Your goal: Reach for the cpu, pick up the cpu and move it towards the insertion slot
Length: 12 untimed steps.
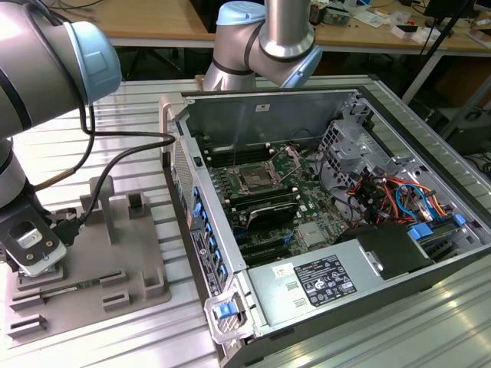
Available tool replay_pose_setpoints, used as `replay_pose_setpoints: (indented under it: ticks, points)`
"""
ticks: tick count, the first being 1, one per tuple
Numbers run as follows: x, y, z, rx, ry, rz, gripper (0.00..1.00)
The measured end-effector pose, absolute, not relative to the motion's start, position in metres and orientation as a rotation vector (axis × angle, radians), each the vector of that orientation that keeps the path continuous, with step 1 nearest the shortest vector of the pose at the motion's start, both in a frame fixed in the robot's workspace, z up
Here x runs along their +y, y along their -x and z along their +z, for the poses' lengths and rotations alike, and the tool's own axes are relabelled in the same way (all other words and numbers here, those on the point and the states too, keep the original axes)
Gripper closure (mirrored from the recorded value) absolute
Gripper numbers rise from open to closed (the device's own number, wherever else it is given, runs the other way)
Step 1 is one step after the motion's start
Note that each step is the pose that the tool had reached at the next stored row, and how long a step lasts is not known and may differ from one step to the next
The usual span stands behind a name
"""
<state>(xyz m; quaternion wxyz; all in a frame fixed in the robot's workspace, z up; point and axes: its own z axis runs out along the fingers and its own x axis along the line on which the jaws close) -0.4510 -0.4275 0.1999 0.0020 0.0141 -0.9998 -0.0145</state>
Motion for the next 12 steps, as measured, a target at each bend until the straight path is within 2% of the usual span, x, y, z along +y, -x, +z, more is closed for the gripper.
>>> replay_pose_setpoints:
  ticks: [12]
  points:
    - [-0.428, 0.451, 0.212, -3.137, -0.044, -0.046, 0.45]
